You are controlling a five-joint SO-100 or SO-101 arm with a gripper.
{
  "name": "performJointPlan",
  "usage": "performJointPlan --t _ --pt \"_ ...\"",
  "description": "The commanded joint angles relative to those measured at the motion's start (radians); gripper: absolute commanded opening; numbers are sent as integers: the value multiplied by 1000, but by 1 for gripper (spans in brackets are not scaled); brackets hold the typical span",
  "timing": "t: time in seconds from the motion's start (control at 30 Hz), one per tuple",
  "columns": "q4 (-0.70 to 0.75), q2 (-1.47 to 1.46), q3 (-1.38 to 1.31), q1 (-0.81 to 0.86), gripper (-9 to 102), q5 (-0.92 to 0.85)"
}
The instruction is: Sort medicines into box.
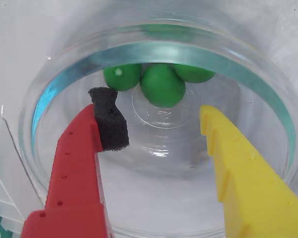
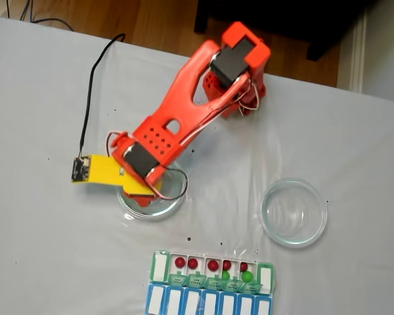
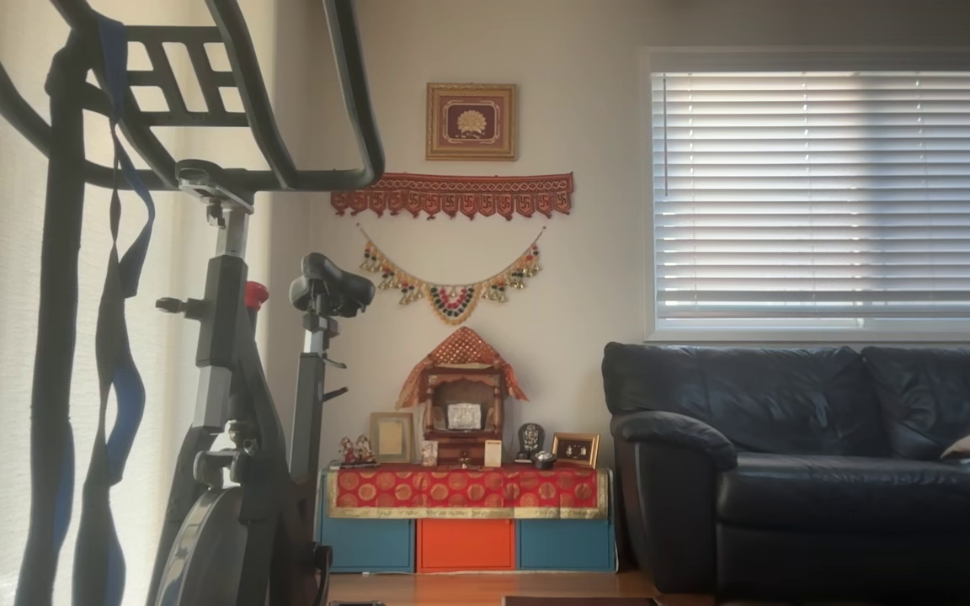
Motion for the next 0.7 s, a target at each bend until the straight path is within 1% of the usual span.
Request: performJointPlan --t 0.0,0.1,0.37,0.5,0.67 --pt "-77 158 41 9 25 0" --pt "-132 176 77 9 24 5" --pt "-218 153 120 -5 22 6" --pt "-252 144 146 -15 22 5" --pt "-261 135 152 -28 21 8"
